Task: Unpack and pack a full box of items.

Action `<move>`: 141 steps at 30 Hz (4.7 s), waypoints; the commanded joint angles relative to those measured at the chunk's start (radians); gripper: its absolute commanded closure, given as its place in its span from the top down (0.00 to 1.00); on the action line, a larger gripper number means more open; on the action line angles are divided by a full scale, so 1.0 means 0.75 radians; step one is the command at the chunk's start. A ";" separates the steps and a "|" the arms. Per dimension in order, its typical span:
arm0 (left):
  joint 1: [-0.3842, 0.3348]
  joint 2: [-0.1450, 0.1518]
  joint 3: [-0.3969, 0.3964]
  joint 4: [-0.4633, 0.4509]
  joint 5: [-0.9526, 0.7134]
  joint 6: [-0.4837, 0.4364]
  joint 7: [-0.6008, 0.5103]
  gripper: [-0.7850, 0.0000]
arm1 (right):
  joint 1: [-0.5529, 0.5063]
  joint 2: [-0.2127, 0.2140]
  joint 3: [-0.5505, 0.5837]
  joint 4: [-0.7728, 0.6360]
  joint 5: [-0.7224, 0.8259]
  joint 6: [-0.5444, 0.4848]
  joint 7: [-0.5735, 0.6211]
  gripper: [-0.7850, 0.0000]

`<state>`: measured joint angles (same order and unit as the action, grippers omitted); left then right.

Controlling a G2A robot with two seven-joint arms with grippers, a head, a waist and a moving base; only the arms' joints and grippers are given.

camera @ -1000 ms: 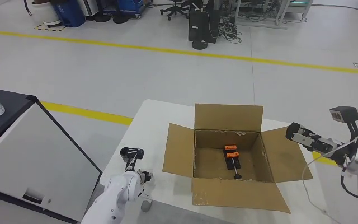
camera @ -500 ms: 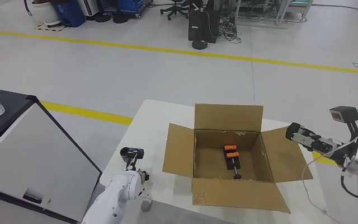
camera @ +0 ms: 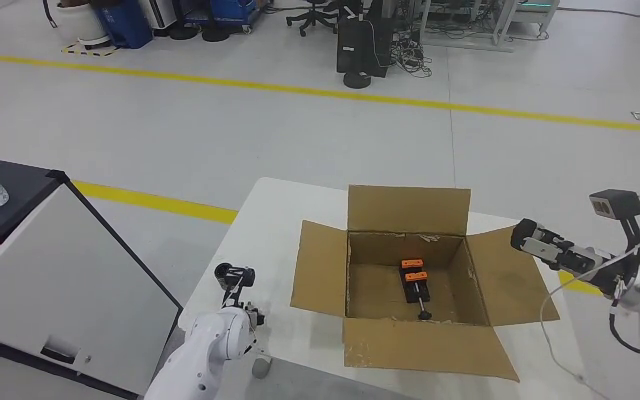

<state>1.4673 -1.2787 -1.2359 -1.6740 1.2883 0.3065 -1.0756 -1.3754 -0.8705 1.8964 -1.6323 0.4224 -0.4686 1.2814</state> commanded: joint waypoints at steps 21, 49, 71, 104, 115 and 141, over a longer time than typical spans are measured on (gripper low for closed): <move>0.121 0.020 -0.167 -0.275 -0.004 -0.028 -0.046 0.00 | -0.007 -0.001 -0.004 -0.008 -0.002 0.013 -0.027 1.00; 0.435 0.053 -0.635 -0.641 -0.123 -0.059 0.012 0.00 | 0.220 -0.025 -0.484 0.061 -0.217 0.242 -0.167 1.00; 0.435 0.053 -0.635 -0.641 -0.123 -0.059 0.012 0.00 | 0.419 -0.121 -1.007 0.211 -0.074 0.415 -0.156 1.00; 0.435 0.053 -0.635 -0.641 -0.123 -0.059 0.012 0.00 | 0.792 -0.393 -1.523 0.781 0.079 0.239 -0.361 1.00; 0.435 0.053 -0.635 -0.641 -0.123 -0.059 0.012 0.00 | 0.875 -0.487 -1.610 0.904 0.147 0.185 -0.357 1.00; 0.435 0.053 -0.635 -0.641 -0.123 -0.059 0.012 0.00 | 0.750 -0.380 -1.211 0.657 0.276 0.189 0.134 1.00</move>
<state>1.7936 -1.2392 -1.7120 -2.1549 1.1959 0.2624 -1.0664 -0.7891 -1.1742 0.9372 -1.0987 0.6327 -0.3374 1.3399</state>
